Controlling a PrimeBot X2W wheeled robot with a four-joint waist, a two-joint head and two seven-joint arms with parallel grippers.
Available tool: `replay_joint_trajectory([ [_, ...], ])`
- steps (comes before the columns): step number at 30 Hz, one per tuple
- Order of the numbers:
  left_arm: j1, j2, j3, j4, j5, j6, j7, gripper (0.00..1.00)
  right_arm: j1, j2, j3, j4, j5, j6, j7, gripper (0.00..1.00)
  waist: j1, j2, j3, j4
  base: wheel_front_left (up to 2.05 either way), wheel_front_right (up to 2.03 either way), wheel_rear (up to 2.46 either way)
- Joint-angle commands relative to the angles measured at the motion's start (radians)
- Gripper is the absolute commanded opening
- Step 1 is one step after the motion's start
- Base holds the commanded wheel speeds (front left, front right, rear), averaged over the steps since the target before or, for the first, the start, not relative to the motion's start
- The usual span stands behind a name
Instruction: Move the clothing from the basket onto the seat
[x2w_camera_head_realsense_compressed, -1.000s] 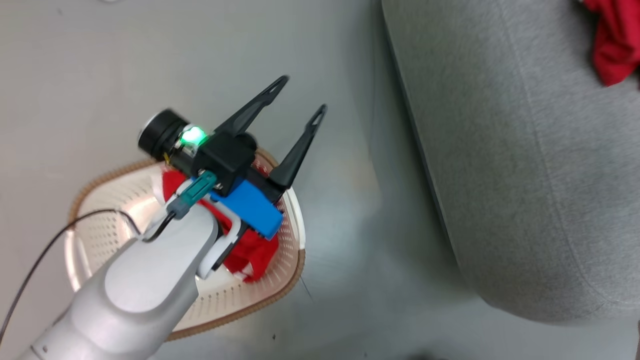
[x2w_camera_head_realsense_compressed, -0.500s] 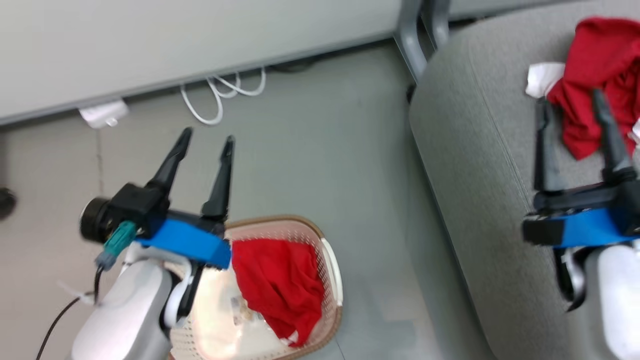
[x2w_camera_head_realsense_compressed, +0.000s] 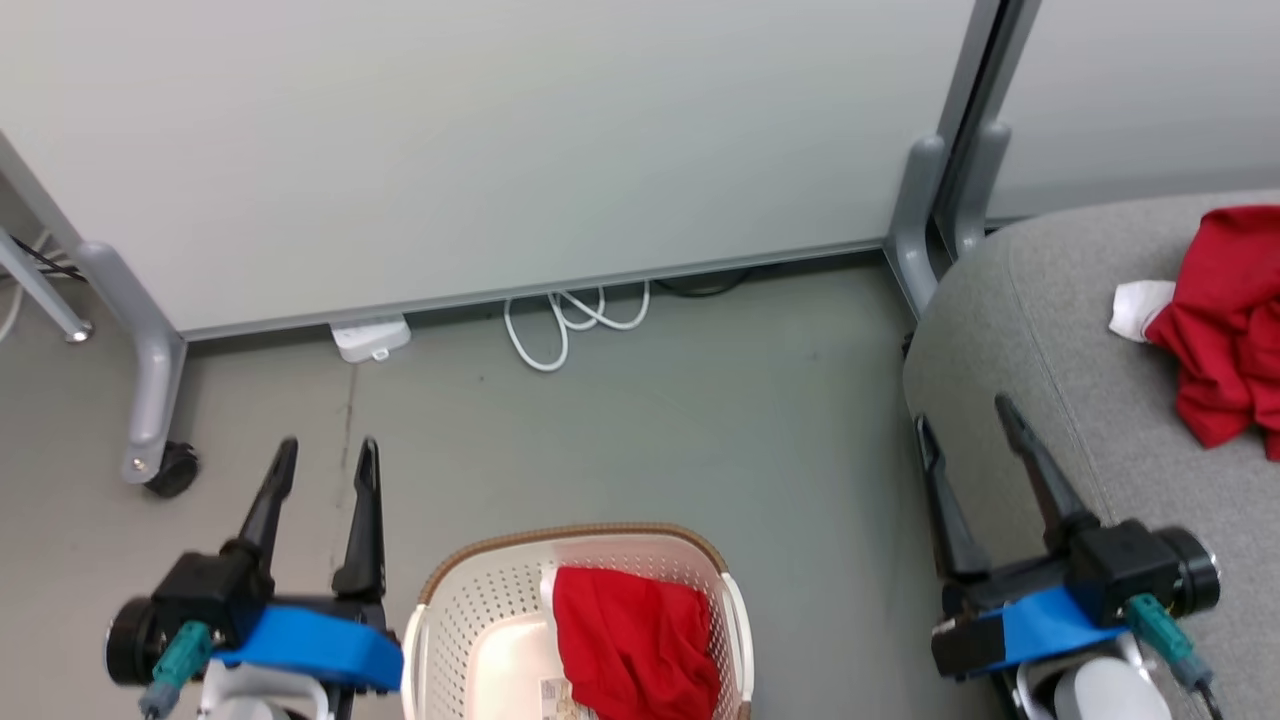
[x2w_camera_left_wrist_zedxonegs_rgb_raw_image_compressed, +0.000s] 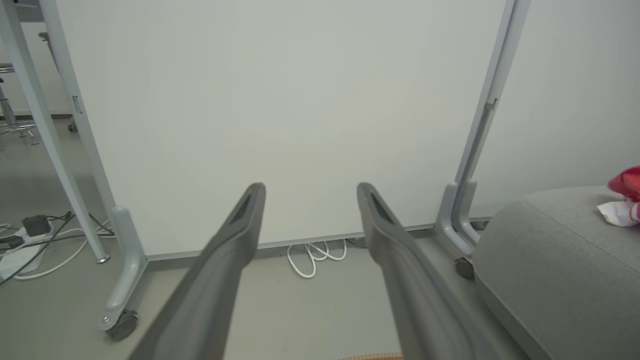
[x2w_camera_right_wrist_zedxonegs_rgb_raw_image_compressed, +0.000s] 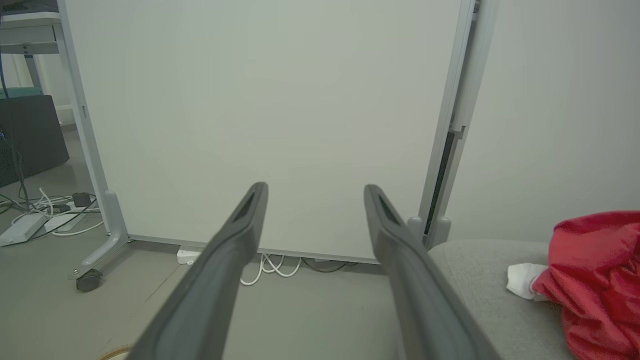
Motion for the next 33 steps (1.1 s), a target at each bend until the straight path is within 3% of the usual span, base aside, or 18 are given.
replay_joint_trajectory([
  [1, 0.031, -0.011, 0.017, -0.002, 0.014, -0.012, -0.003, 1.00, 0.030, 0.007, 0.001, 0.008, 0.011, -0.001, -0.001, 1.00, 0.0002, 0.0000, -0.028, 0.019, 0.00, 0.00, 0.00],
  [13, 0.130, -0.093, 0.130, 0.039, 0.117, -0.103, -0.003, 1.00, 0.141, 0.030, -0.038, 0.057, 0.027, -0.001, -0.001, 1.00, 0.0002, 0.0000, -0.067, 0.031, 0.00, 0.00, 0.00],
  [33, 0.075, -0.138, 0.177, 0.086, 0.184, -0.159, -0.003, 1.00, 0.126, 0.033, -0.030, 0.066, 0.042, -0.001, -0.001, 1.00, 0.0002, 0.0000, -0.024, 0.030, 0.00, 0.00, 0.00],
])
